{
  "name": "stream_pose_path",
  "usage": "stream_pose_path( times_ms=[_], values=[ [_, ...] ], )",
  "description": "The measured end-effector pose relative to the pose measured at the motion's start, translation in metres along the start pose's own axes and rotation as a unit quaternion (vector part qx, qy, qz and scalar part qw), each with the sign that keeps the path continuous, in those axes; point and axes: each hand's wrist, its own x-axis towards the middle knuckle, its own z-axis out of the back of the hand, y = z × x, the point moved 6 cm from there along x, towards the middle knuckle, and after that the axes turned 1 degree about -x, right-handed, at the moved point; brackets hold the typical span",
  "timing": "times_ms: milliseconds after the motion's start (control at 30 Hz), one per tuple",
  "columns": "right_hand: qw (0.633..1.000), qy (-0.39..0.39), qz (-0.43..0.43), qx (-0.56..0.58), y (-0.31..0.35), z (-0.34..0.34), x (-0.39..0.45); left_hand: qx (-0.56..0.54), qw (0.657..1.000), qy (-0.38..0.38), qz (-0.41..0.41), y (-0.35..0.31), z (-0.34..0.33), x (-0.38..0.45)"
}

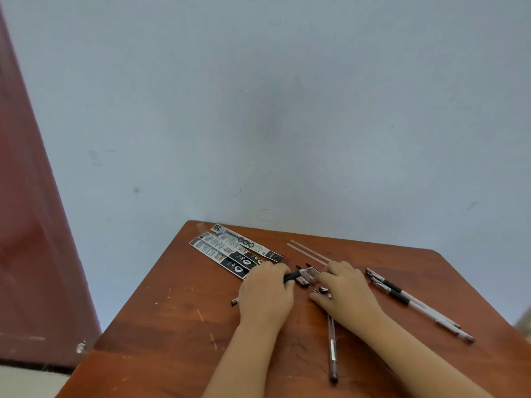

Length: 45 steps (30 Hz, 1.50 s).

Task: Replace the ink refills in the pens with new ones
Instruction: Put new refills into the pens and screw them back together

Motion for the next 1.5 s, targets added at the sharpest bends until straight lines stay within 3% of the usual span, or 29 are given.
stream_pose_path(
  times_ms=[67, 267, 367, 700, 1167, 1333, 1500],
  values=[
    [0.999, -0.014, -0.004, -0.031, 0.003, 0.008, -0.006, 0.006, 1.000, 0.004, 0.000, 0.000, -0.001, 0.000],
    [0.996, 0.085, -0.017, -0.013, 0.011, 0.018, -0.032, 0.019, 1.000, 0.005, 0.001, 0.000, -0.002, 0.003],
    [0.994, 0.097, -0.039, -0.010, 0.007, 0.018, -0.038, 0.024, 1.000, 0.008, 0.001, -0.001, -0.004, 0.001],
    [0.996, 0.020, -0.089, -0.023, -0.011, 0.024, -0.052, 0.031, 0.999, 0.028, -0.032, -0.009, -0.012, -0.004],
    [0.995, 0.022, -0.092, 0.009, -0.025, 0.023, -0.054, 0.032, 0.997, 0.018, -0.066, -0.014, -0.011, -0.001],
    [0.991, 0.001, -0.109, 0.077, -0.033, 0.027, -0.052, 0.020, 0.995, 0.036, -0.093, -0.023, -0.013, -0.005],
    [0.969, -0.076, -0.130, 0.193, -0.037, 0.039, -0.053, -0.018, 0.986, 0.066, -0.150, -0.035, -0.019, -0.013]
  ],
)
